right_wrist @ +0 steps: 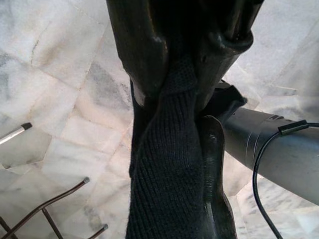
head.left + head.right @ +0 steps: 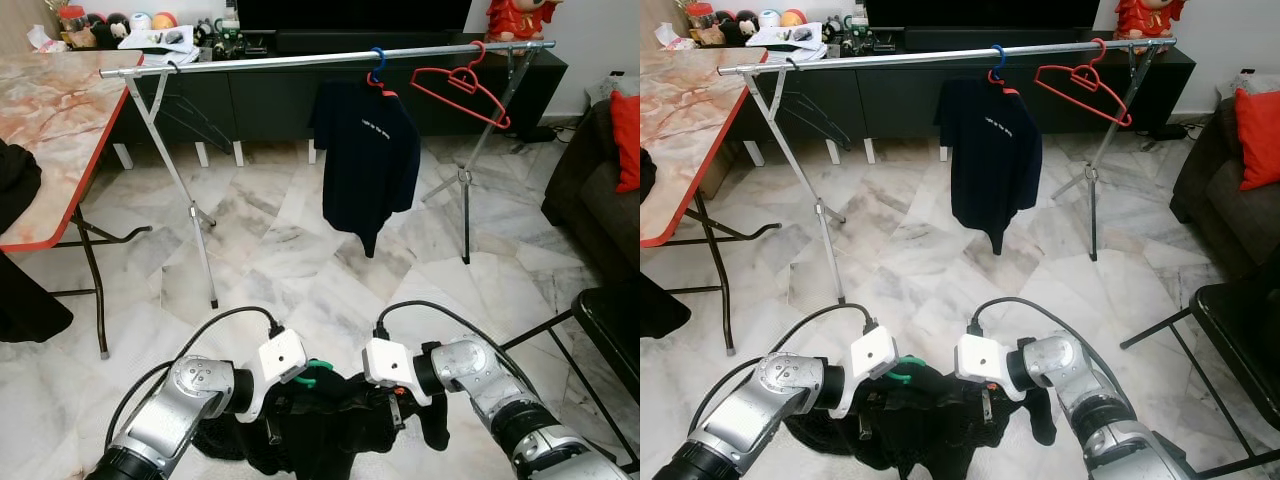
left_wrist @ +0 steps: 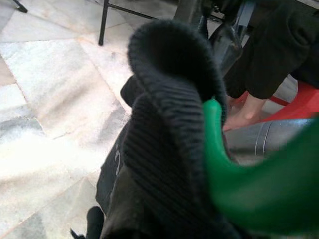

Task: Hang hanger

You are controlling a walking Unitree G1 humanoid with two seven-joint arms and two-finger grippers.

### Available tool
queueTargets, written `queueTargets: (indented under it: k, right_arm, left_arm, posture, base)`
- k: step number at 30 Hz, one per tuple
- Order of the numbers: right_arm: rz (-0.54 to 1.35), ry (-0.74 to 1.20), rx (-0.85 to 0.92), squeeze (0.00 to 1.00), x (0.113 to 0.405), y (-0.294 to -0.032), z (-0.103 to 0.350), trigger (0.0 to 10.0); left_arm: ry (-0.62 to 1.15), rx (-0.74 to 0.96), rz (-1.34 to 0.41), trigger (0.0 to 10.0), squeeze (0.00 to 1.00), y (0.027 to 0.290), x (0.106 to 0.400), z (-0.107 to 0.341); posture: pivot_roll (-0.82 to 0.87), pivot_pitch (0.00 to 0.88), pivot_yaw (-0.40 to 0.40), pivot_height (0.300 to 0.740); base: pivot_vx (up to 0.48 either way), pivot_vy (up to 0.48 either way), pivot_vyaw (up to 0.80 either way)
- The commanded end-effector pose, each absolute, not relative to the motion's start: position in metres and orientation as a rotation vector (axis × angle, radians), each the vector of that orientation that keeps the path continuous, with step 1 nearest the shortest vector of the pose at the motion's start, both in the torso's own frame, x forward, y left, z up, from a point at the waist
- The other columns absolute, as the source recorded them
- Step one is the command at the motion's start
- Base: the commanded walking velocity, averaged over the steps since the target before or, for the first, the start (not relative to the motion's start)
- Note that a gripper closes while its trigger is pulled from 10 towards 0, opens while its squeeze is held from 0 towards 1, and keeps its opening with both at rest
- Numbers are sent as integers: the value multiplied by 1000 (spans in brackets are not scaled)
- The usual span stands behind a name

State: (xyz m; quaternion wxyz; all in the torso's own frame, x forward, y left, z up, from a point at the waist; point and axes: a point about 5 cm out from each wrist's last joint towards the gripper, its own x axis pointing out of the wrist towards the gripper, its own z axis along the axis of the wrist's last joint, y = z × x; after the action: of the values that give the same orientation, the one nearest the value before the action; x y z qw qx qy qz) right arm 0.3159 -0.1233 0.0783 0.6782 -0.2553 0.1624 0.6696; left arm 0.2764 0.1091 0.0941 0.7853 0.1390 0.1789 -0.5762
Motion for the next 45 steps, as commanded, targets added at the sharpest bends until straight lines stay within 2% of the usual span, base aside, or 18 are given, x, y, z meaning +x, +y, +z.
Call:
queueTargets:
  k: [1,10,11,12,13,14,15,17,18,36,41,45]
  right_arm:
    - [1467,287,-566,0,325,-121,93,0]
    - [1461,296,-563,0,325,-122,92,0]
    - [1456,296,-566,0,325,-122,91,1882]
    - [1453,296,-568,0,325,-122,91,1882]
    - [1442,300,-575,0,326,-122,91,10000]
    - [1442,300,-575,0,326,-122,91,10000]
    - [1455,319,-562,149,325,-122,90,10000]
    - [1460,325,-555,149,324,-122,89,10000]
    - [1461,329,-554,1000,324,-122,89,10000]
    - [1537,469,-629,1000,313,-134,75,10000]
    - [1485,486,-683,1000,314,-139,70,10000]
    - [1311,500,-776,1000,319,-149,62,10000]
  left_arm:
    - [418,295,-1250,0,0,110,274,87]
    - [415,285,-1244,0,0,110,274,88]
    - [414,284,-1244,0,0,110,274,88]
    - [414,284,-1243,0,0,110,274,88]
    - [414,286,-1242,0,0,110,274,87]
    - [414,286,-1242,0,0,110,274,87]
    - [421,296,-1239,0,0,111,274,86]
    - [424,300,-1237,0,0,112,274,85]
    - [425,302,-1231,0,0,113,274,85]
    - [458,407,-1092,0,0,128,283,65]
    - [441,411,-1010,0,0,132,288,60]
    - [429,395,-906,0,0,141,291,54]
  posture:
    - [19,123,-26,740]
    - [19,122,-26,740]
    - [19,122,-26,740]
    - [19,122,-26,740]
    - [19,118,-27,740]
    - [19,118,-27,740]
    - [19,117,-26,740]
    - [21,115,-26,740]
    - [21,114,-26,740]
    - [16,106,-23,740]
    - [15,111,-22,740]
    - [13,117,-20,740]
  base:
    - [0,0,0]
    - [0,0,0]
    - [0,0,0]
    - [0,0,0]
    - [0,0,0]
    - [0,0,0]
    - [0,0,0]
    - [0,0,0]
    - [0,0,0]
    - [0,0,0]
    - [0,0,0]
    - [0,0,0]
